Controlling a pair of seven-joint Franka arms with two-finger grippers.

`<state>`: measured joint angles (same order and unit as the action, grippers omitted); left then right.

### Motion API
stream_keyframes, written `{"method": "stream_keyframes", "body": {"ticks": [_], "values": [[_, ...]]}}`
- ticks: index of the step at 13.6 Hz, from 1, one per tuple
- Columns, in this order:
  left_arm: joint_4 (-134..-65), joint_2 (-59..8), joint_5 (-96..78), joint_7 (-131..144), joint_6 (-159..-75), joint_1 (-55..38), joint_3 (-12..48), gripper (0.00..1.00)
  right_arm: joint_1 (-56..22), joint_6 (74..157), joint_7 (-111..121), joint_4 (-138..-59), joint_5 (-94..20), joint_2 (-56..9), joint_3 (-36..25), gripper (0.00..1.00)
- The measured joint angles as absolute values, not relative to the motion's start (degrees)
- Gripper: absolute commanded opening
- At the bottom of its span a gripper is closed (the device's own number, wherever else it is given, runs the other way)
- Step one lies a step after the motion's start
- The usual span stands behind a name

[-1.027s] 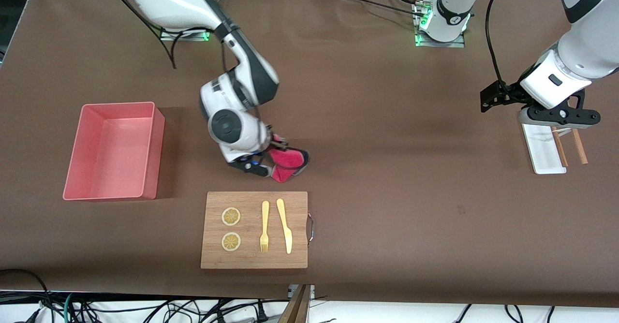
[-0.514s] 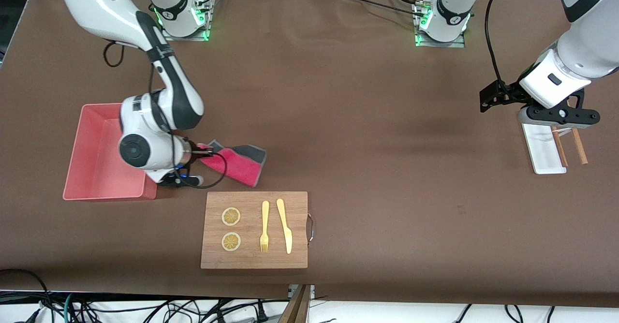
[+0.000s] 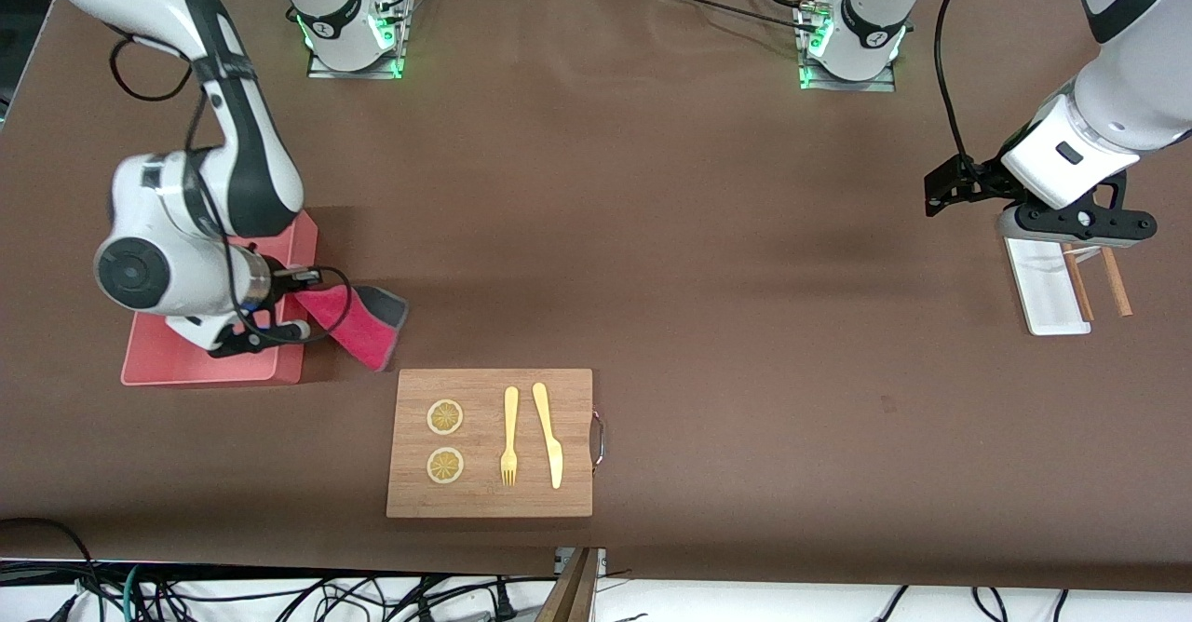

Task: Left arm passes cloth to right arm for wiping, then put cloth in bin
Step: 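Carry the cloth over the pink bin with the right gripper, then open the right gripper to drop the cloth into the bin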

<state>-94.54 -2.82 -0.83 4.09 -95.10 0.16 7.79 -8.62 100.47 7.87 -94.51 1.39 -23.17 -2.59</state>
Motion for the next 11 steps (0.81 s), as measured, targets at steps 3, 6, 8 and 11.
{"method": "stream_keyframes", "body": {"ticks": [3,6,8,11], "values": [[-94.5,-2.8,-0.8,4.1,-93.9,0.2,7.7,1.0,-6.6,89.7,13.3,-89.5,2.2,-18.0,-2.8,0.0],[-94.5,-2.9,-0.8,4.1,-93.0,0.2,7.6,1.0,-4.0,85.9,16.3,-88.6,3.3,-12.5,-4.6,0.0],[-94.5,-2.9,-0.8,4.1,-93.0,0.2,7.6,1.0,-3.4,85.1,18.3,-89.5,4.2,-9.6,-6.7,0.0],[-94.5,-2.9,-0.8,4.1,-93.0,0.2,7.5,1.0,-2.2,88.4,19.1,-94.8,5.3,-6.8,-7.6,0.0]]}}
